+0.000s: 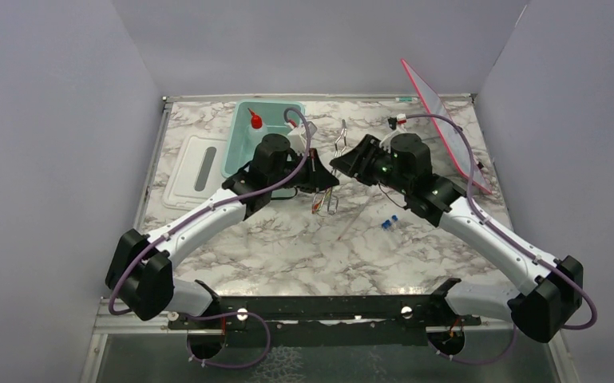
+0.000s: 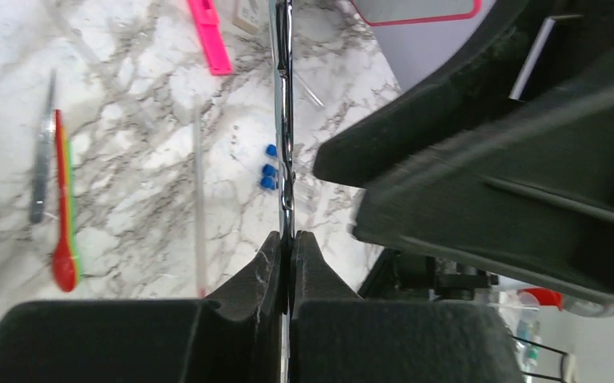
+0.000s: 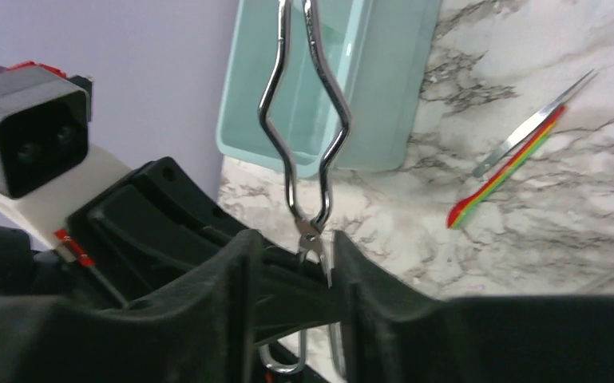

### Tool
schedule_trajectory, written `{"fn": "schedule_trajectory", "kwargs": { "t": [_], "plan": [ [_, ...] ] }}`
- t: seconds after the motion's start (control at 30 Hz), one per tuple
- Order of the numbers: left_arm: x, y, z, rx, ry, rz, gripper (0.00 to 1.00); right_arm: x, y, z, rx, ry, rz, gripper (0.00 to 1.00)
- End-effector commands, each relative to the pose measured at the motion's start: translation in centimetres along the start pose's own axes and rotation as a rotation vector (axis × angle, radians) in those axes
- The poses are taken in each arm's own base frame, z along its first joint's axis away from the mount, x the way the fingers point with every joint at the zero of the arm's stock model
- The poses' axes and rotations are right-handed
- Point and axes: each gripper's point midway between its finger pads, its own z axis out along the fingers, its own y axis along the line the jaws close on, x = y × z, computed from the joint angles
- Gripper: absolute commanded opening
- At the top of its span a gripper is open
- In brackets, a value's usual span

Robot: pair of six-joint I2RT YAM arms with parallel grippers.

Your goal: Organize the chemistry lab equipment

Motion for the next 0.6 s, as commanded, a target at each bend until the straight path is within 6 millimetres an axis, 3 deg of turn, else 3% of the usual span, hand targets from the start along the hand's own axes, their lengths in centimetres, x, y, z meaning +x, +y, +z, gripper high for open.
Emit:
{"fn": "schedule_trajectory", "kwargs": {
  "t": [0.0, 0.17, 0.37, 0.47, 0.57],
  "plan": [
    [-3.3, 0.2, -1.3, -0.098, -0.062, 0.176, 0.00, -2.4, 2.9, -2.1, -0.098, -0.089, -0.068, 0.56],
    [-7.2, 3.8, -3.5, -0.259, -0.085, 0.236, 0.00, -4.3, 2.4, -3.8, -0.053, -0.182, -0.135, 0.60],
    [-12.5, 9.4, -7.0, -0.437, -0.146, 0.240, 0.00, -4.4, 0.0, -4.1, 0.046, -0.202, -0.188, 0.60],
    [-13.2, 12.7, -7.4, -0.546, -0.101, 0.244, 0.00, -4.0, -1.1, -3.7, 0.087, -0.190, -0.199, 0.60],
    [-12.3, 15.9, -6.5, -0.581, -0.029, 0.222, 0.00, -3.8, -2.0, -3.3, 0.118, -0.184, -0.210, 0.60]
  ]
}}
